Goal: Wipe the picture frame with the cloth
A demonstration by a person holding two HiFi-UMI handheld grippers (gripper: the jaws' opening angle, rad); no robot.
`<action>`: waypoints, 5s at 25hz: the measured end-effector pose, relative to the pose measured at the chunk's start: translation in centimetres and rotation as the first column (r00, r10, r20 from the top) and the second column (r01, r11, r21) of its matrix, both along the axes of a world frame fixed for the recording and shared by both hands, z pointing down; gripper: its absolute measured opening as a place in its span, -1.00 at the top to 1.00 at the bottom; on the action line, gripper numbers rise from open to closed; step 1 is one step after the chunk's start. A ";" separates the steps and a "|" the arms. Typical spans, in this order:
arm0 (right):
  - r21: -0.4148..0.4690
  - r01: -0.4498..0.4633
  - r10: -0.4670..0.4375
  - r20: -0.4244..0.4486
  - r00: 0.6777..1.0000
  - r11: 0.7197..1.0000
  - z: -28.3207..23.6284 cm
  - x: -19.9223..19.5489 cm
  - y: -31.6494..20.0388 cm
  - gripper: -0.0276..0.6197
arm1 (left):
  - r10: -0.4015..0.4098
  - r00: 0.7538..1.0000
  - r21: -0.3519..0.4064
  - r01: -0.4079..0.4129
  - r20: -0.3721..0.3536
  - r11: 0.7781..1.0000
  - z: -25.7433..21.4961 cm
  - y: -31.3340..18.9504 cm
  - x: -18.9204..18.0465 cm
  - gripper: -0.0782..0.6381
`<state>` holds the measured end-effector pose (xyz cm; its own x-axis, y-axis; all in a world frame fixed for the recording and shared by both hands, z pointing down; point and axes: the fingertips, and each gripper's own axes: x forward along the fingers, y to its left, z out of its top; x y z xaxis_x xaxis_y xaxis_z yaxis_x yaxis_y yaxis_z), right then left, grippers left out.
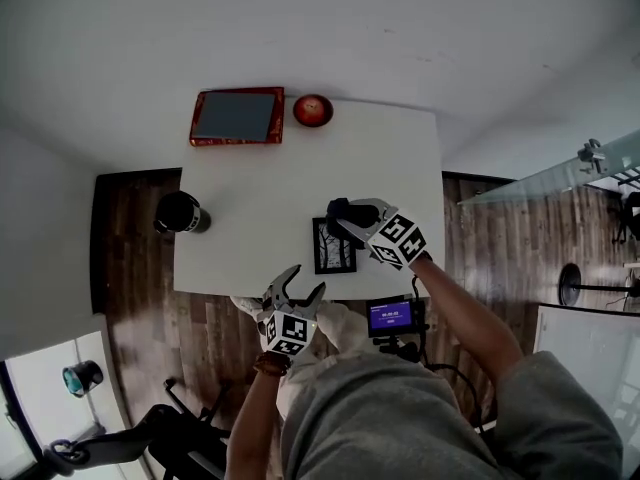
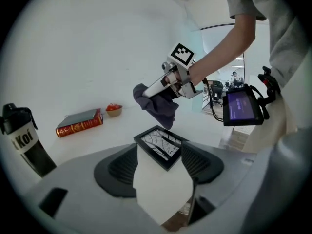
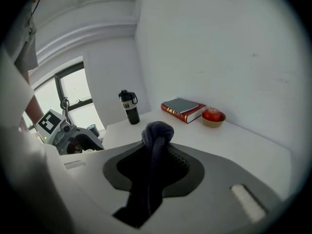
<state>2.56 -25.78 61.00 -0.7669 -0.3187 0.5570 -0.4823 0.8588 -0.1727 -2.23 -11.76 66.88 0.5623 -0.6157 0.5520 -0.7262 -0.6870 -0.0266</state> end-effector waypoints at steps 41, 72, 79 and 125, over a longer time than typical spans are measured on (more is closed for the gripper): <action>-0.150 0.169 -0.209 -0.312 0.927 0.974 12.4 -4.1 0.4 0.61 | 0.021 0.995 -0.228 0.002 0.098 0.974 8.9 -1.0 2.2 0.01; -0.228 0.448 -0.500 -0.300 0.812 0.865 12.5 -4.6 11.7 0.62 | 0.023 0.995 -0.211 -0.002 0.094 0.977 8.9 -0.9 2.0 0.01; -0.063 0.344 -0.348 -0.256 0.902 0.937 8.3 -4.9 3.6 0.61 | 0.022 0.995 -0.206 -0.002 0.094 0.978 8.8 -1.0 2.2 0.02; -0.191 0.292 -0.334 -0.243 0.911 0.937 12.7 -0.8 7.5 0.62 | 0.021 0.995 -0.213 0.000 0.095 0.977 8.8 -0.9 2.2 0.01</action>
